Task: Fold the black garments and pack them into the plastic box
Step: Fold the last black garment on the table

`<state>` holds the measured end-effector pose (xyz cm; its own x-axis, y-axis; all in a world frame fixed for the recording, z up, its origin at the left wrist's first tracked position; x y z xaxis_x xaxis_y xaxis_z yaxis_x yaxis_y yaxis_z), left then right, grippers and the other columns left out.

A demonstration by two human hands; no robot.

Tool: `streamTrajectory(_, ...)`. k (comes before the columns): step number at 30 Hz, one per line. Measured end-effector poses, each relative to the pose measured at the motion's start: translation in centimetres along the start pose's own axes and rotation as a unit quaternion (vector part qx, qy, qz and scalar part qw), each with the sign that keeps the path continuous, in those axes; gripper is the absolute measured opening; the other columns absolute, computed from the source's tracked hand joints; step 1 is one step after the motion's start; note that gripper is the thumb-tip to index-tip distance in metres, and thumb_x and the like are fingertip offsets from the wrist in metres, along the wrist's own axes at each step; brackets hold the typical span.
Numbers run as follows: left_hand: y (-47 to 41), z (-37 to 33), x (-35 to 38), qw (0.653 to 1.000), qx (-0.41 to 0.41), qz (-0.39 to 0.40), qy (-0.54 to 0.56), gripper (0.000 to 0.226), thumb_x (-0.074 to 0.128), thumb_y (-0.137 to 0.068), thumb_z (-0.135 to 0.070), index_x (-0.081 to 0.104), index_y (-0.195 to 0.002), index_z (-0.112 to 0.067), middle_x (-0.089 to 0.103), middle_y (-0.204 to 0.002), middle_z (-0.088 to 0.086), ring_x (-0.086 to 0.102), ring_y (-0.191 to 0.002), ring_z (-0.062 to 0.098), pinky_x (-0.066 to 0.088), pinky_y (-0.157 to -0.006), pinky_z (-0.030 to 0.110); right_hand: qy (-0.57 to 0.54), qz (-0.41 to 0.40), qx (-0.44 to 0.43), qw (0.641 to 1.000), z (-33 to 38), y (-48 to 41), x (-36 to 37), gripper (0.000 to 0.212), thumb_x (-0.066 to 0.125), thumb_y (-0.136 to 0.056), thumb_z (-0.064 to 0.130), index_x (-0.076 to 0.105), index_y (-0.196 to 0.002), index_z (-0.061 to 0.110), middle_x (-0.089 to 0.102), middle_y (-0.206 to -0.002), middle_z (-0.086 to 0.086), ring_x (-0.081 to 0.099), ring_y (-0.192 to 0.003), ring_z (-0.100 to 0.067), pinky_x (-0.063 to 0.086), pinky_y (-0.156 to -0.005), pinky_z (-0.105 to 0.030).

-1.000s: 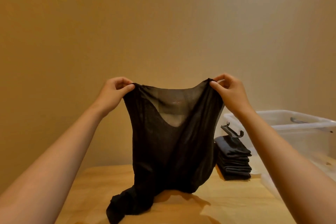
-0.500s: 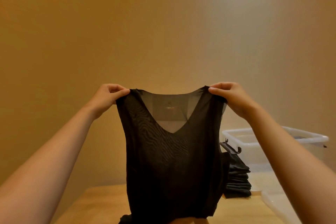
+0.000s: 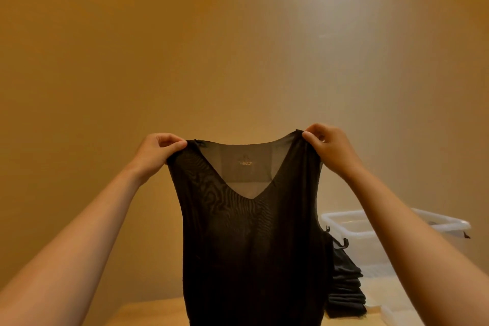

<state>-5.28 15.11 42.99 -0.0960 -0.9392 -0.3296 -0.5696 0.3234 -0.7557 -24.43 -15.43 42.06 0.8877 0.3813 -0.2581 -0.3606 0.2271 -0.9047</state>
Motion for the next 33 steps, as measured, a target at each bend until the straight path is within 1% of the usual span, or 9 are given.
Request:
streamTrajectory(2, -0.2, -2.0, -0.4, 0.999, 0.028, -0.025, 0.015, 0.013, 0.060, -0.096, -0.021, 0.068, -0.090, -0.013, 0.064, -0.082, -0.002, 0.055, -0.073, 0.007, 0.041, -0.063, 0.019, 0.012, -0.058, -0.001, 0.998, 0.7, -0.4, -1.4, 0.024, 0.050, -0.100, 0.024, 0.064, -0.108, 0.006, 0.063, -0.091, -0.004, 0.059, -0.083, -0.017, 0.048, -0.069, -0.028)
streamTrajectory(5, -0.4, -5.2, -0.8, 0.995, 0.072, -0.061, 0.027, 0.013, 0.056, -0.098, -0.023, 0.064, -0.088, -0.018, 0.062, -0.083, -0.003, 0.056, -0.076, 0.006, 0.042, -0.067, 0.019, 0.029, -0.103, -0.013, 0.994, 2.0, -1.1, -2.9, 0.024, 0.047, -0.101, 0.026, 0.062, -0.109, 0.009, 0.062, -0.086, -0.002, 0.061, -0.079, -0.022, 0.055, -0.073, -0.042)
streamTrajectory(8, -0.6, -7.2, -1.2, 0.991, 0.096, -0.079, 0.043, 0.013, 0.055, -0.098, -0.025, 0.062, -0.089, -0.020, 0.060, -0.085, 0.000, 0.055, -0.078, 0.009, 0.042, -0.070, 0.023, 0.021, -0.123, -0.034, 0.992, 3.3, -1.8, -4.4, 0.022, 0.049, -0.100, 0.026, 0.064, -0.108, 0.011, 0.063, -0.088, -0.001, 0.064, -0.082, -0.024, 0.055, -0.073, -0.045)
streamTrajectory(12, -0.9, -9.2, -1.8, 0.987, 0.102, -0.075, 0.098, 0.014, 0.057, -0.098, -0.025, 0.065, -0.087, -0.021, 0.061, -0.086, 0.003, 0.057, -0.078, 0.011, 0.045, -0.066, 0.024, -0.021, -0.136, -0.053, 0.989, 5.1, -2.3, -6.7, 0.022, 0.054, -0.098, 0.023, 0.068, -0.107, 0.009, 0.068, -0.091, -0.008, 0.064, -0.083, -0.022, 0.055, -0.076, -0.038)
streamTrajectory(16, -1.1, -10.3, -2.9, 0.979, 0.096, -0.083, 0.159, 0.012, 0.060, -0.096, -0.021, 0.067, -0.086, -0.020, 0.065, -0.084, -0.002, 0.062, -0.076, 0.007, 0.050, -0.063, 0.018, -0.061, -0.145, -0.063, 0.985, 6.3, -3.0, -8.7, 0.020, 0.057, -0.097, 0.020, 0.070, -0.106, 0.008, 0.067, -0.090, -0.005, 0.061, -0.076, -0.006, 0.049, -0.067, -0.010)
streamTrajectory(18, -1.5, -10.4, -3.2, 0.976, 0.093, -0.084, 0.179, 0.012, 0.061, -0.095, -0.021, 0.069, -0.085, -0.020, 0.066, -0.081, -0.004, 0.063, -0.074, 0.006, 0.051, -0.064, 0.018, -0.069, -0.138, -0.064, 0.986, 6.6, -3.5, -9.1, 0.020, 0.057, -0.096, 0.021, 0.069, -0.106, 0.009, 0.067, -0.089, -0.003, 0.059, -0.077, 0.000, 0.047, -0.065, -0.006)
streamTrajectory(24, -2.6, -7.6, -2.2, 0.983, 0.062, -0.062, 0.163, 0.011, 0.063, -0.093, -0.021, 0.071, -0.086, -0.018, 0.068, -0.084, 0.001, 0.063, -0.076, 0.009, 0.051, -0.066, 0.020, -0.092, -0.076, -0.035, 0.992, 4.5, -4.2, -6.7, 0.019, 0.058, -0.094, 0.027, 0.069, -0.104, 0.014, 0.067, -0.088, 0.002, 0.062, -0.083, -0.007, 0.052, -0.075, -0.022)
streamTrajectory(29, -4.8, -2.8, -0.3, 0.989, 0.029, -0.053, 0.135, 0.012, 0.063, -0.094, -0.021, 0.071, -0.085, -0.017, 0.068, -0.083, 0.000, 0.061, -0.076, 0.008, 0.049, -0.065, 0.020, -0.123, -0.015, 0.017, 0.992, 0.2, -5.2, -1.9, 0.010, 0.058, -0.094, 0.029, 0.066, -0.094, 0.023, 0.068, -0.089, -0.002, 0.064, -0.083, -0.013, 0.055, -0.075, -0.026)
streamTrajectory(33, -7.0, 3.6, 3.0, 0.993, -0.016, -0.033, 0.109, 0.012, 0.062, -0.094, -0.021, 0.071, -0.086, -0.017, 0.068, -0.087, 0.000, 0.060, -0.080, 0.009, 0.047, -0.071, 0.023, -0.119, 0.040, 0.072, 0.989, -5.2, -5.9, 4.6, 0.010, 0.057, -0.095, 0.029, 0.065, -0.089, 0.026, 0.070, -0.087, -0.001, 0.066, -0.081, -0.016, 0.056, -0.070, -0.028)
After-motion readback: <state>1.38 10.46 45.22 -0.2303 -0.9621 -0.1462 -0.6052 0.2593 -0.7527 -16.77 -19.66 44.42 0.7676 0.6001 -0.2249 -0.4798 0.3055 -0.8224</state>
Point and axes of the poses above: each hand's wrist, its own y-axis away from the middle knuckle, its own x-axis out of the palm, z = x × y, the point moved 10 cm from there along -y, towards the middle knuckle
